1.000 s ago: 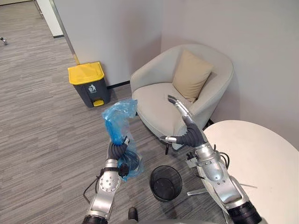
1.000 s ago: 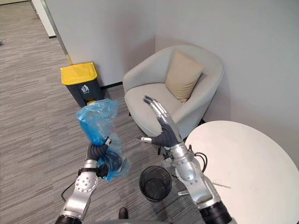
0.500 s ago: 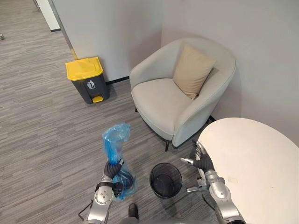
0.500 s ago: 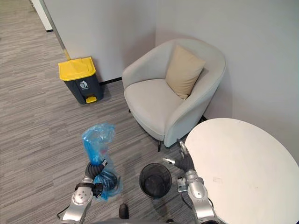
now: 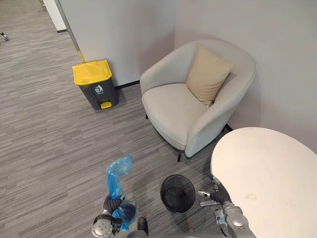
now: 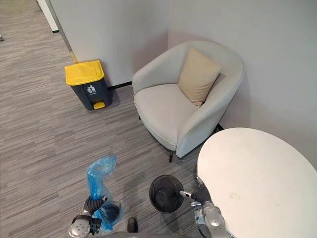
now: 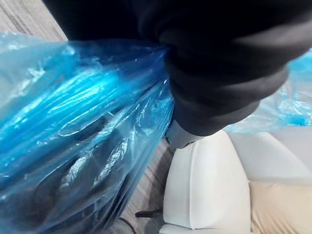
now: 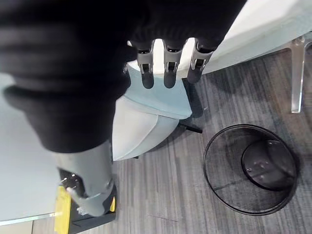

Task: Gather rubbish on tea table into small bin, then transfer packed bag to large trash can.

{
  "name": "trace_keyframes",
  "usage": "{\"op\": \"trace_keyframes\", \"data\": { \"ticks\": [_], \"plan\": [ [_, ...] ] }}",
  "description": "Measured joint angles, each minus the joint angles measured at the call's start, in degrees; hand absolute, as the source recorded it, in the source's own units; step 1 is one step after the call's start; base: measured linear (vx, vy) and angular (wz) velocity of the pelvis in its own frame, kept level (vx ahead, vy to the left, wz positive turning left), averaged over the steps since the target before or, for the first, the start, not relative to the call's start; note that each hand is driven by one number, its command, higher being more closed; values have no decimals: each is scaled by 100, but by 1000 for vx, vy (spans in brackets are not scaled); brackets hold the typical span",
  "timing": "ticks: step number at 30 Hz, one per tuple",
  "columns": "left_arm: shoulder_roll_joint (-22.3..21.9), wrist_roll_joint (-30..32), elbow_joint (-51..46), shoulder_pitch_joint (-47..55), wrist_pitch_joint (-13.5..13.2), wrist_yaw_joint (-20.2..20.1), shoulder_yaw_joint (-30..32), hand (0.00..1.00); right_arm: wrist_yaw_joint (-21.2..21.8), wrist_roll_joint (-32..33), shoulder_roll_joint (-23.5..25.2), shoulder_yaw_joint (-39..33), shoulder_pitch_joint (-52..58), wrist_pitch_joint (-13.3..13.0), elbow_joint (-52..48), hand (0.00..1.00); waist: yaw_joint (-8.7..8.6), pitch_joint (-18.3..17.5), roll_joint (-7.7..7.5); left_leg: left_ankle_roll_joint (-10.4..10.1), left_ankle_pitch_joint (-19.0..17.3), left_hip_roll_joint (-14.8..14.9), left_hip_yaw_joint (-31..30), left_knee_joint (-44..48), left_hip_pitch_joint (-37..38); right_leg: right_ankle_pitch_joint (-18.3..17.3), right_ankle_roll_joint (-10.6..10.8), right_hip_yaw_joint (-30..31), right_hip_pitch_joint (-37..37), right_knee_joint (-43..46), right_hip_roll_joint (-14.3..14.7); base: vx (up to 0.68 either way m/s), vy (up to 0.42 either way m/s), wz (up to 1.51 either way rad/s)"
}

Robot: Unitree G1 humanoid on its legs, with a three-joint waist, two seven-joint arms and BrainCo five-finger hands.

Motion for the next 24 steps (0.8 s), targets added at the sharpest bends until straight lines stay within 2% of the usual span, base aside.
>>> {"op": "trace_keyframes", "data": {
  "ticks": [8, 15, 21, 22, 24],
  "plan": [
    [0, -49, 347, 59, 4, -66, 6, 100, -8, -192, -84, -151, 2, 139, 357, 0, -82, 16, 1, -2, -30, 0, 8, 0, 124, -43, -7, 7, 119, 10, -1, 0, 0, 0],
    [-2, -51, 376, 66, 4, -69, -20, 100, -21, -189, -93, -160, -88, 142, 410, 0, -97, 113, 79, -17, -87, 23, 199, 0, 157, -61, -6, 211, 7, 86, 3, -10, 1, -15],
    [121, -56, 369, -242, 3, -71, -30, 100, -33, -191, -77, -160, -520, 198, 524, 0, -99, 462, 35, 70, -27, -29, 375, 119, -239, -305, 36, 469, -847, 983, -84, -10, 18, -16],
    [206, -64, 339, -381, 6, -71, -31, 100, -39, -190, -79, -159, -517, 228, 524, 0, -104, 519, 0, 163, -98, -52, 319, 414, -476, -361, 38, 470, -1038, 1286, -143, -6, 3, 27],
    [250, -107, 134, -456, 6, -70, -29, 100, -58, -189, -131, -160, -495, 265, 522, 0, -110, 574, 46, 255, -296, -61, 132, 877, -734, -409, 113, 466, -1131, 1569, -198, -13, 21, 38]
  ]
}}
